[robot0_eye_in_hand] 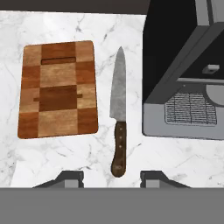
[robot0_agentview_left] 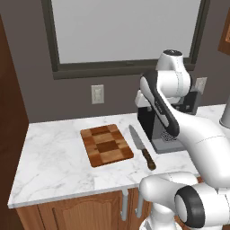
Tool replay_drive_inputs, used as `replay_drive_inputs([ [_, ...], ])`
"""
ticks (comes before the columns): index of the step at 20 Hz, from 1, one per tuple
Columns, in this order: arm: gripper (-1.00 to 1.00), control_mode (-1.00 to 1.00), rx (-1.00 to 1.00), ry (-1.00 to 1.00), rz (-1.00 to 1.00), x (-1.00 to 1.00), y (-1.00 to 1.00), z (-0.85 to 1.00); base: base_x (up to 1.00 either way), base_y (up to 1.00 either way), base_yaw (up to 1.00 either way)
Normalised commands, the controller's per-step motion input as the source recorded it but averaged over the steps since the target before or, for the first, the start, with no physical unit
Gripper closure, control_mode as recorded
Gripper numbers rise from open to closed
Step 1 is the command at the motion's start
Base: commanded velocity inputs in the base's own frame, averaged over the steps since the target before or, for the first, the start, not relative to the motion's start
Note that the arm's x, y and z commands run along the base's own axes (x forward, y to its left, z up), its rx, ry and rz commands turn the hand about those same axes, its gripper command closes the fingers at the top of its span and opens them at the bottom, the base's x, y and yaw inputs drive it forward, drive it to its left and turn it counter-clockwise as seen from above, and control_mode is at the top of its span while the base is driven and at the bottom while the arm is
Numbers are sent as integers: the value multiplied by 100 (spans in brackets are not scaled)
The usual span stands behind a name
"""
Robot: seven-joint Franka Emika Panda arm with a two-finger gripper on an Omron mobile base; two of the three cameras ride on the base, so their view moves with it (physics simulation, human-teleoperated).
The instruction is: Move the cutting board and knife to the sink. Then move spray from the cabinet to the counter.
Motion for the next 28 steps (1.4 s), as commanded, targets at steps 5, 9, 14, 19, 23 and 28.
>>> replay_drive_inputs([
  [5,-100,-100,0,0,0,-4,0,0,0,0,0],
  [9,-100,-100,0,0,0,-2,0,0,0,0,0],
  [14,-100,-100,0,0,0,-17,0,-27,0,0,0],
  [19,-100,-100,0,8,0,-9,0,-77,0,0,0],
  [23,-100,-100,-3,14,0,-2,0,-86,0,0,0],
  [28,-100,-100,-1,14,0,0,0,-75,0,0,0],
])
